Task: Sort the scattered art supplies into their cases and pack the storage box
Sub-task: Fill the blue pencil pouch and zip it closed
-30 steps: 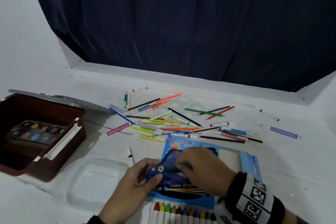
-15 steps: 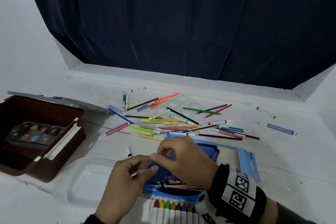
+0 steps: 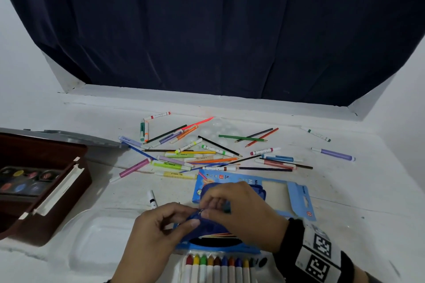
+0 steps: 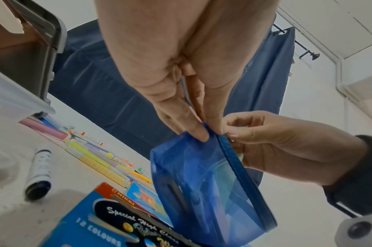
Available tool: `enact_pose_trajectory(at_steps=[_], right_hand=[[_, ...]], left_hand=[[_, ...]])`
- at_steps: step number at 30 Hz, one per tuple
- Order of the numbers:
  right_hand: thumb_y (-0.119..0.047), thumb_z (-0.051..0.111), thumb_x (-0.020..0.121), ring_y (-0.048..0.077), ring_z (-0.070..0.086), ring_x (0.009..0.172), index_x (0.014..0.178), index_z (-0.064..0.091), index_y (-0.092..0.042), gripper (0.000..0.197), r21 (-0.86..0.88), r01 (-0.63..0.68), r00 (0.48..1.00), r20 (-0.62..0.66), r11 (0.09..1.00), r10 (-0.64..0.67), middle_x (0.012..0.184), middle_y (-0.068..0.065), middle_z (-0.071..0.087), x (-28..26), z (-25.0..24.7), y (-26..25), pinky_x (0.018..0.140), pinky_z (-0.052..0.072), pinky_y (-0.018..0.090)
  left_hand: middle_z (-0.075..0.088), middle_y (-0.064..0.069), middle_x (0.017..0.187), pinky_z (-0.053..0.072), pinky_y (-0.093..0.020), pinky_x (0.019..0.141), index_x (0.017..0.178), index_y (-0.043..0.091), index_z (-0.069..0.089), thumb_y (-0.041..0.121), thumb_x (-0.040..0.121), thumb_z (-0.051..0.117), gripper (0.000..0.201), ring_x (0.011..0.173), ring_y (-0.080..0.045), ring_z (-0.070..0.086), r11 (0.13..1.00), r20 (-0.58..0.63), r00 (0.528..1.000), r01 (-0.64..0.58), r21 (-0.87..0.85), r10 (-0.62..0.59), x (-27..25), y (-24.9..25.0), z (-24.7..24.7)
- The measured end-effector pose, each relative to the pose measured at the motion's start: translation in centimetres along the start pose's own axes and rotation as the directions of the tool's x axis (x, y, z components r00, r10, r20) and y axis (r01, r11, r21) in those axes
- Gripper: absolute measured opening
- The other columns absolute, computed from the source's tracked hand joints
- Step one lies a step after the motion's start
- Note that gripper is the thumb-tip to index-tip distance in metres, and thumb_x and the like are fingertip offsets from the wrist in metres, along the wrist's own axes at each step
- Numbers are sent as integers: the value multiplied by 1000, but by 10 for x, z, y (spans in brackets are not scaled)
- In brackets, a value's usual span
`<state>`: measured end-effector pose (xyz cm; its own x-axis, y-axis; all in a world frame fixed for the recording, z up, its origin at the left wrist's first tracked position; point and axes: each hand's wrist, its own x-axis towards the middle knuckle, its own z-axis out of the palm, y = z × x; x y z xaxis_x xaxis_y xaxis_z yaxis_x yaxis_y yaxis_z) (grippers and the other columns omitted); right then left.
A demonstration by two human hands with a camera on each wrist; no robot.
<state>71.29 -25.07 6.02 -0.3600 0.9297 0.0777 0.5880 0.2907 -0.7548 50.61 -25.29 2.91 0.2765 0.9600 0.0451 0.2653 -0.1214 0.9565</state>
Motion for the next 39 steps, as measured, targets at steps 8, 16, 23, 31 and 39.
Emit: enact_pose_trajectory(at_steps=[8, 16, 23, 31, 39], right_hand=[[-17, 73, 84, 1, 62, 77, 80, 76, -21, 7, -122, -25, 992, -127, 992, 9, 76, -16, 68, 4, -31, 11, 71, 44, 11], [-8, 68, 89, 7, 60, 76, 81, 69, -13, 9, -108, -43, 992, -124, 993, 30, 80, -3, 68, 11, -42, 24, 70, 47, 17], [-28, 72, 89, 11, 62, 76, 98, 69, -21, 12, -113, -56, 997, 43, 992, 61, 74, -2, 68, 9, -42, 25, 75, 50, 24], [-24, 64, 93, 5, 60, 84, 95, 69, -22, 6, -335, 39, 995, 98, 941, -6, 92, -9, 66, -3, -62, 43, 79, 51, 28], [-14, 50, 98, 17, 60, 86, 103, 69, -16, 20, -574, 30, 1000, 15, 818, -26, 96, 0, 69, -5, -63, 57, 78, 45, 26]], left_hand=[[73, 0, 91, 58, -27, 72, 88, 32, 73, 18, 86, 70, 15, 91, -16, 67, 988, -15, 988, -154, -13, 154, 9, 6, 6], [72, 0, 92, 56, -24, 73, 88, 29, 71, 15, 90, 67, 14, 93, -17, 67, 982, 9, 983, -180, -62, 181, 18, 7, 10], [70, -3, 88, 56, -24, 71, 92, 22, 69, 16, 91, 66, 7, 90, -17, 67, 992, 26, 992, -119, -33, 120, 18, -6, 0], [71, -1, 92, 57, -25, 74, 92, 31, 68, 11, 94, 64, 20, 94, -15, 68, 998, 20, 998, -60, 3, 60, 14, -23, -3], [72, 9, 104, 58, -27, 81, 106, 27, 70, 14, 97, 59, 19, 102, -10, 66, 990, 32, 998, -55, 127, 51, 14, -29, 0]])
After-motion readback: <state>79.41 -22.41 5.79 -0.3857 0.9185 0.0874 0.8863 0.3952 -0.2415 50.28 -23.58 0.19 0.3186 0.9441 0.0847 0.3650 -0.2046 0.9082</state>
